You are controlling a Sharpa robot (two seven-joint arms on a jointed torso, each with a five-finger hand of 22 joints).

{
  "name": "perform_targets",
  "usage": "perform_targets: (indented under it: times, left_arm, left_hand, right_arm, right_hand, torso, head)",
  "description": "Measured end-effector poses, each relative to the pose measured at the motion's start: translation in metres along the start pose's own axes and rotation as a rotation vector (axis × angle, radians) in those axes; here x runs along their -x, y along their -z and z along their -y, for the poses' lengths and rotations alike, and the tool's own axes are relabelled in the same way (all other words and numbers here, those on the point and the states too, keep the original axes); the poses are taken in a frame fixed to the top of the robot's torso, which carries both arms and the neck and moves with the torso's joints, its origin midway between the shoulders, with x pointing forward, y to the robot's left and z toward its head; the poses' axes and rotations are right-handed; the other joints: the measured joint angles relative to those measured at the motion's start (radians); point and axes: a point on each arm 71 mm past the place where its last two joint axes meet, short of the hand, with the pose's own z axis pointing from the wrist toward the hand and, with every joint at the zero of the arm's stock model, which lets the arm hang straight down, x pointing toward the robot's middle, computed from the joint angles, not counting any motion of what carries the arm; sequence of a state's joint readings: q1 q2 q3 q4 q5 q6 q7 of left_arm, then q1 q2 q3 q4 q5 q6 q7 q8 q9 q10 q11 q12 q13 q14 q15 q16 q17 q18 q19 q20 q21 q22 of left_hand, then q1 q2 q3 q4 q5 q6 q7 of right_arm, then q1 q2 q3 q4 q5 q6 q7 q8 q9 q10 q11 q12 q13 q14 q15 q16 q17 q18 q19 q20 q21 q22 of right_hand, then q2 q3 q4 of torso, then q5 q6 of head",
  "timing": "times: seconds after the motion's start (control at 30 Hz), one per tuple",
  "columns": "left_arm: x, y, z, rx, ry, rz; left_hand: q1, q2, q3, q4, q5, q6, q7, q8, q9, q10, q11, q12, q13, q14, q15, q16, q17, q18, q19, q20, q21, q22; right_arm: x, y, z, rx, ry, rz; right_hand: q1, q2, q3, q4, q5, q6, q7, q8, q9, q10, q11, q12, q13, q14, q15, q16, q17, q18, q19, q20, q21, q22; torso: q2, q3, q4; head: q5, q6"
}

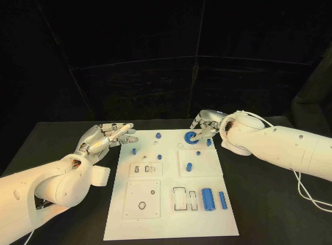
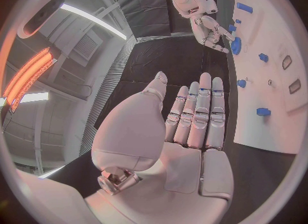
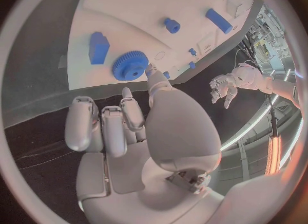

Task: Assemble the parts on the task board

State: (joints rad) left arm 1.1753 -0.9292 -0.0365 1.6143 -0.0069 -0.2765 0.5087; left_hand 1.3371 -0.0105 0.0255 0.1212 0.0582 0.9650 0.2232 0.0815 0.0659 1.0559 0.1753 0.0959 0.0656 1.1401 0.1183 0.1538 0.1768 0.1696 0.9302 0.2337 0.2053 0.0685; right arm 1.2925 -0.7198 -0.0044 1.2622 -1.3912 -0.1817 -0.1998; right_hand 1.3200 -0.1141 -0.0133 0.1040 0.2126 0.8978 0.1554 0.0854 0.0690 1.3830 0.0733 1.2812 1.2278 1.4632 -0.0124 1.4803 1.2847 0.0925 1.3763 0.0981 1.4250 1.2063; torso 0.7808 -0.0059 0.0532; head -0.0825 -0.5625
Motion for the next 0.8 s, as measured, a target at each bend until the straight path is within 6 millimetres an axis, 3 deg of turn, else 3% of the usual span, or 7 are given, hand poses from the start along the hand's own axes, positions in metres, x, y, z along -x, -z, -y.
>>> perform_targets:
  times: [0.27, 0.7, 0.8]
  left_arm:
    - [0.0006, 0.0000, -0.0005, 0.002, 0.000, 0.000]
    - [0.0010, -0.0001, -0.0008, 0.003, -0.001, 0.001]
    - [0.0010, -0.0001, -0.0008, 0.003, -0.001, 0.001]
  left_hand:
    - [0.000, 0.000, 0.000, 0.000, 0.000, 0.000, 0.000, 0.000, 0.000, 0.000, 0.000, 0.000, 0.000, 0.000, 0.000, -0.001, 0.000, 0.000, 0.000, 0.000, -0.001, 0.000]
    - [0.000, 0.000, -0.003, -0.003, 0.000, 0.000, 0.000, 0.000, 0.000, 0.000, 0.000, 0.000, 0.000, 0.000, 0.000, -0.004, 0.000, 0.000, 0.000, 0.000, -0.004, 0.000]
    - [0.000, 0.000, -0.003, -0.003, 0.000, 0.000, 0.000, 0.000, 0.000, 0.000, 0.000, 0.000, 0.000, 0.000, 0.000, -0.004, 0.000, 0.000, 0.000, 0.000, -0.004, 0.000]
  right_arm:
    - [-0.0024, 0.0000, 0.0015, -0.017, 0.018, -0.034]
    - [-0.0036, -0.0031, -0.0028, -0.015, 0.039, -0.059]
    - [-0.0036, -0.0042, -0.0047, -0.012, 0.044, -0.059]
  right_hand:
    - [0.011, 0.002, 0.001, 0.008, 0.004, 0.004, 0.004, 0.007, 0.002, 0.011, -0.004, 0.024, 0.033, 0.000, 0.000, 0.005, 0.011, 0.000, 0.003, 0.003, 0.001, 0.006]
    - [0.050, 0.032, 0.013, -0.002, 0.035, 0.028, -0.002, 0.019, 0.002, 0.023, -0.009, 0.052, 0.073, 0.000, 0.000, 0.009, 0.023, 0.000, 0.007, 0.000, 0.008, 0.017]
    - [0.058, 0.039, 0.018, -0.007, 0.028, 0.038, -0.005, 0.025, 0.003, 0.030, -0.009, 0.060, 0.080, 0.000, 0.000, 0.009, 0.023, -0.016, 0.007, 0.000, 0.008, 0.020]
  torso:
    - [0.000, -0.0011, 0.0008]
    - [0.000, -0.0010, -0.0004]
    - [0.000, -0.0008, -0.0004]
  head:
    - [0.000, -0.004]
    - [-0.001, -0.007]
    - [-0.001, -0.009]
